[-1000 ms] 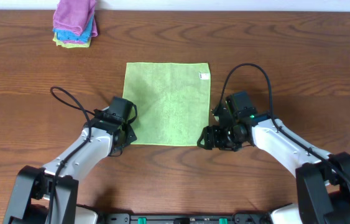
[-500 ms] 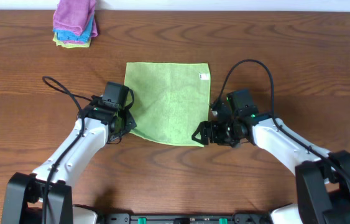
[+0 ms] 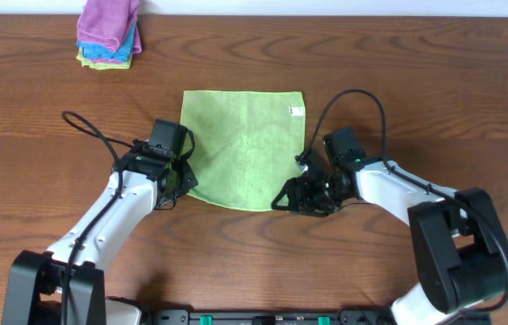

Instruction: Fold the cloth

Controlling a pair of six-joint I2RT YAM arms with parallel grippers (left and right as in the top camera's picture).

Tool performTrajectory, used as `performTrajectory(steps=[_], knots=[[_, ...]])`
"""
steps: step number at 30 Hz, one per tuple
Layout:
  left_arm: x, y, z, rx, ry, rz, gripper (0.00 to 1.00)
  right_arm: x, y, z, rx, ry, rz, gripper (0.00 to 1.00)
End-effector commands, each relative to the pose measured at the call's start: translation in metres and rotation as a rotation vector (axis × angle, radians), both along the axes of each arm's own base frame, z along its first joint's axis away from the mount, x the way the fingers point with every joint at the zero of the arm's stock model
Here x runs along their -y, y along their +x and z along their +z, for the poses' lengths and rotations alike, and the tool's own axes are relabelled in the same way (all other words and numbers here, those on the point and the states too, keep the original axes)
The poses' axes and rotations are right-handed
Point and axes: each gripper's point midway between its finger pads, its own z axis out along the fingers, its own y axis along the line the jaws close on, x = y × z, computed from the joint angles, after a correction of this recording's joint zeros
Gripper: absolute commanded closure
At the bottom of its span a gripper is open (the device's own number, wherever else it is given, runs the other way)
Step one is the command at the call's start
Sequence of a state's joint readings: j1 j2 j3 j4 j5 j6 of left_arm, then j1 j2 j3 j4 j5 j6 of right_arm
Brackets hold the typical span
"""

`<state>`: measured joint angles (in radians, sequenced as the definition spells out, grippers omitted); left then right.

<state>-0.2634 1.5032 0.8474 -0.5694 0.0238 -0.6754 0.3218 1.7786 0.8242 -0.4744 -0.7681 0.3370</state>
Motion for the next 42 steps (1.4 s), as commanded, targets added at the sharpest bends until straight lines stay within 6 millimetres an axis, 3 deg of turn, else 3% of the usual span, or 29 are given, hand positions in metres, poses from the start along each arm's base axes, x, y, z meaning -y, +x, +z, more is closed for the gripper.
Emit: performTrajectory(steps=[1, 4, 8, 20, 23, 29, 32, 38, 42], knots=[[0.0, 0.004, 0.006, 0.017, -0.002, -0.012, 0.94, 0.025, -0.02, -0.035, -0.087, -0.152, -0.021, 0.43], [0.0, 0.004, 0.006, 0.017, -0.002, -0.012, 0.94, 0.031, -0.021, -0.035, -0.1, -0.162, -0.026, 0.47], [0.0, 0.004, 0.006, 0.018, -0.002, -0.012, 0.94, 0.038, -0.016, -0.035, -0.102, -0.16, -0.055, 0.6], [0.0, 0.004, 0.006, 0.019, -0.003, -0.011, 0.94, 0.032, -0.003, -0.033, -0.052, -0.125, -0.073, 0.61], [0.0, 0.005, 0.006, 0.021, -0.003, -0.011, 0.94, 0.031, 0.0, -0.032, -0.042, -0.121, -0.077, 0.66], [0.0, 0.006, 0.006, 0.027, -0.004, -0.011, 0.94, 0.028, 0.002, -0.031, -0.046, -0.112, -0.092, 0.86], [0.0, 0.007, 0.007, 0.031, -0.006, -0.011, 0.94, 0.024, 0.002, -0.027, -0.054, -0.079, -0.09, 0.98], [0.002, 0.013, 0.012, 0.054, -0.01, -0.016, 0.94, 0.016, 0.003, -0.014, -0.066, -0.021, -0.085, 0.98], [0.004, 0.021, 0.027, 0.092, -0.012, -0.036, 0.94, 0.013, 0.019, 0.013, -0.01, -0.015, -0.071, 0.99]])
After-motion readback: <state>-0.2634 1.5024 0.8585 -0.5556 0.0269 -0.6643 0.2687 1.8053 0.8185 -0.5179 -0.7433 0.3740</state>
